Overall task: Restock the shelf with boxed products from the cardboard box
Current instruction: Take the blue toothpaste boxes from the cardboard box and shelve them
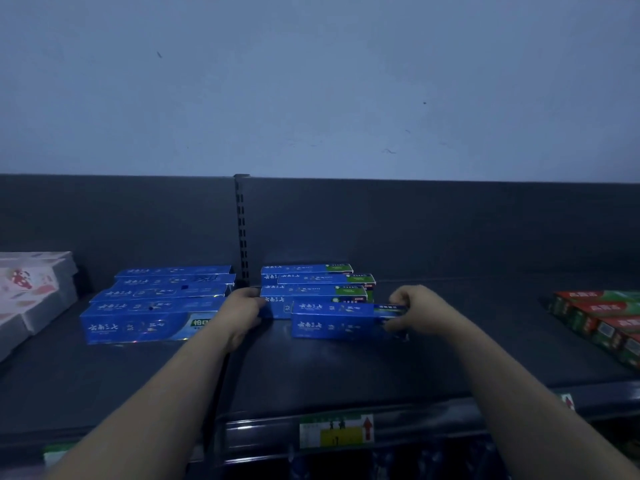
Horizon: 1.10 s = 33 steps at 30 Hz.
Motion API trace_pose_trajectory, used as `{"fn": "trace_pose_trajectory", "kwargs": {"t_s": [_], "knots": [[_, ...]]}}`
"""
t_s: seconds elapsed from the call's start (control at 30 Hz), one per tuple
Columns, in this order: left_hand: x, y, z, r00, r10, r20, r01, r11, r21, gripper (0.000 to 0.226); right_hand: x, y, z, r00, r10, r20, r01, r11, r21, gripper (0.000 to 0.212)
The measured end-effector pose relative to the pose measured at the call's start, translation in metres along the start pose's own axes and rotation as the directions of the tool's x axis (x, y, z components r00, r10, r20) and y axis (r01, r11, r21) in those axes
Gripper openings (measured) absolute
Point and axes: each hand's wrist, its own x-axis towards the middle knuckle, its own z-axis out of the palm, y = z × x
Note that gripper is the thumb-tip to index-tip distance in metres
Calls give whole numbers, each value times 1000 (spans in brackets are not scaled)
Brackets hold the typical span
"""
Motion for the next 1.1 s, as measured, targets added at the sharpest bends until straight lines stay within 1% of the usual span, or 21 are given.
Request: {"fn": "trace_pose_trajectory", "kwargs": {"t_s": [0.07,0.1,0.13,0.2,0.27,0.3,0.33,0.37,0.47,0.53,0.67,0.8,0.87,0.97,1.0,1.1], "knots": [[-5,1,-1,1000,-6,11,6,1000,-16,25,1,-8,10,999,-6,-45,7,1000,21,48],[-7,2,-1,1000,-6,16,6,1000,-11,22,2,-11,14,998,-16,-62,18,1000,24,53],[-9,2,-1,1000,-5,20,5,1000,-10,18,3,-14,17,997,-26,-74,29,999,33,55],[-13,2,-2,1000,6,27,-6,1000,-8,19,4,-18,22,995,-48,-91,54,996,65,57],[-19,2,-2,1000,15,17,-15,1000,-16,20,6,-20,27,993,-62,-102,73,991,111,60],[-22,1,-2,1000,27,1,-27,1000,-8,17,6,-19,30,992,-63,-114,79,987,137,61],[-25,1,-2,998,51,-23,-51,999,17,16,5,-18,31,989,-63,-131,84,984,158,61],[-29,1,-1,995,85,-50,-82,995,63,21,4,-18,31,986,-67,-152,92,982,165,60],[-41,-1,1,969,212,-127,-180,957,225,37,-4,-14,26,975,-96,-199,116,989,94,68],[-48,-2,4,945,304,-118,-255,914,317,40,-12,-11,23,966,-130,-223,147,987,59,72],[-67,-3,18,890,456,3,-397,772,496,41,-39,-5,21,947,-202,-252,199,979,-35,69],[-87,-2,43,800,567,197,-559,583,589,40,-80,5,17,929,-216,-301,181,973,-141,66],[-97,-1,58,753,587,299,-632,515,579,40,-107,13,14,925,-187,-332,135,976,-173,65],[-116,-4,78,660,607,442,-741,434,512,39,-158,26,11,916,-93,-390,25,984,-175,64],[-123,-6,84,633,604,485,-770,420,481,40,-177,31,12,908,-57,-416,-13,986,-164,63],[-151,-14,99,568,582,582,-823,428,374,45,-239,44,22,878,62,-476,-132,984,-116,61]]}}
